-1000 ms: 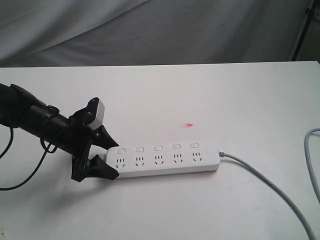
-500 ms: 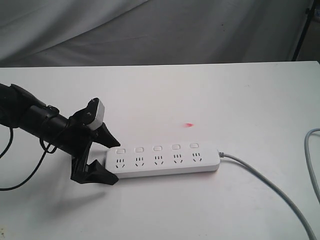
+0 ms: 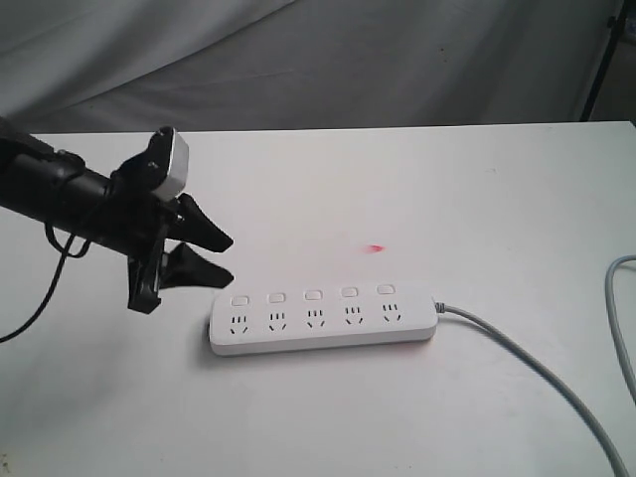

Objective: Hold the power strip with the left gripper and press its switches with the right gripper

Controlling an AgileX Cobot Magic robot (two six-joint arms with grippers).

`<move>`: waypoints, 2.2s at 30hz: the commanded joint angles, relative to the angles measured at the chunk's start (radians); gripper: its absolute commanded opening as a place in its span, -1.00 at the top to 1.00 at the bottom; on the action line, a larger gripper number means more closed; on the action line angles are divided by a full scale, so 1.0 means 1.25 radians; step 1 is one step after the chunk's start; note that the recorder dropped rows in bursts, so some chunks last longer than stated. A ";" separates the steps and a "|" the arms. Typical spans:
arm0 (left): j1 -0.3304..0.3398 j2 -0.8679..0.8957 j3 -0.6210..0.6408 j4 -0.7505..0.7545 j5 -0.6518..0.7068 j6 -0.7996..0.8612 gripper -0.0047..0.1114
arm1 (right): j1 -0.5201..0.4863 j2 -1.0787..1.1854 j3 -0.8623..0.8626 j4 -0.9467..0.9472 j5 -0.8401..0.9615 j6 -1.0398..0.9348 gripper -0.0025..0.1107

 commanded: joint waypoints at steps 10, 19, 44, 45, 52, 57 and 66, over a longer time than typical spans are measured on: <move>-0.005 -0.248 0.000 0.000 0.011 -0.272 0.91 | -0.007 -0.004 0.003 0.003 0.000 0.002 0.89; -0.005 -0.306 0.000 0.000 0.005 -0.269 0.91 | -0.007 -0.004 0.003 0.007 0.000 0.002 0.89; -0.005 -0.699 0.001 0.215 -0.294 -0.561 0.91 | -0.007 -0.004 0.003 0.007 0.000 0.002 0.89; 0.001 -0.731 0.001 0.215 -0.321 -0.604 0.91 | -0.007 -0.004 0.003 0.007 0.000 0.002 0.89; 0.107 -0.905 0.001 0.215 -0.336 -0.723 0.91 | -0.007 -0.004 0.003 0.007 0.000 0.002 0.89; 0.198 -1.010 0.001 0.247 -0.299 -0.779 0.91 | -0.007 -0.004 0.003 0.007 0.000 0.002 0.89; 0.293 -1.214 0.001 0.507 -0.224 -1.077 0.91 | -0.007 -0.004 0.003 0.007 0.000 0.002 0.89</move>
